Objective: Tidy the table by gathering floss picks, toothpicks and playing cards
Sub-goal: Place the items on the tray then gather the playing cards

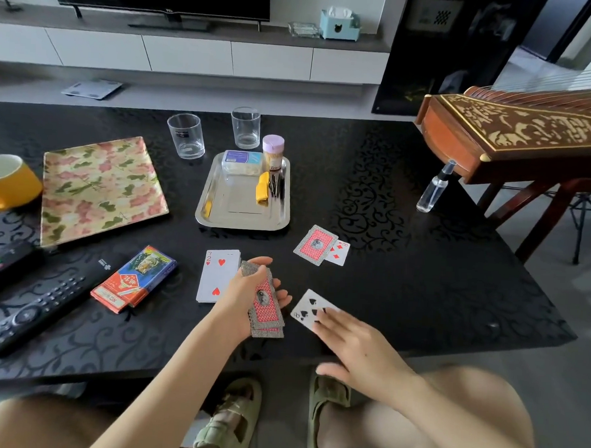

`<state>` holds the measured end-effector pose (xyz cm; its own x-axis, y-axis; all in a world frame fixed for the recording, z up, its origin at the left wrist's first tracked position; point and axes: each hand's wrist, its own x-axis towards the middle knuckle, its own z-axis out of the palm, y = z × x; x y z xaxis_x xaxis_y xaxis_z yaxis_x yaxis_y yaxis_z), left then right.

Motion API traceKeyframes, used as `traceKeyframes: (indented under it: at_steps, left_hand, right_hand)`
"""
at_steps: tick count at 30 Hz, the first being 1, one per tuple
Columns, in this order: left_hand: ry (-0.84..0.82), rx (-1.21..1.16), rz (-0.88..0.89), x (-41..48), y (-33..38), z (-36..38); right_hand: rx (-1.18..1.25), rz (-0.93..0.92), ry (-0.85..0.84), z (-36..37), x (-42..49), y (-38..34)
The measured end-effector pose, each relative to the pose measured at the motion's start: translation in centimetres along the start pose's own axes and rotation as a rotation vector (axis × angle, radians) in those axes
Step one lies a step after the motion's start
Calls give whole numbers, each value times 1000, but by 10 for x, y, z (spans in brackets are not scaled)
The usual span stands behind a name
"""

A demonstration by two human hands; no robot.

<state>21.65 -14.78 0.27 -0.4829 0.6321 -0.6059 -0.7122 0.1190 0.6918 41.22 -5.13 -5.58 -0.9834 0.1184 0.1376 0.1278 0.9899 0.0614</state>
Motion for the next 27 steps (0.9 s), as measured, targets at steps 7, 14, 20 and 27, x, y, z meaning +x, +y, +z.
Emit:
traceKeyframes:
  at_steps: [7, 14, 20, 27]
  left_hand:
    - [53, 45, 39, -4, -1, 5]
    - [-151, 65, 138, -14, -16, 20]
    - [50, -71, 177, -6, 0, 17]
    - [68, -61, 158, -2, 7, 1]
  right_hand:
    - [491, 331, 335, -36, -5, 3]
    - [1473, 991, 25, -70, 71, -29]
    - [240, 673, -22, -35, 101, 38]
    - [-95, 51, -125, -3, 57, 13]
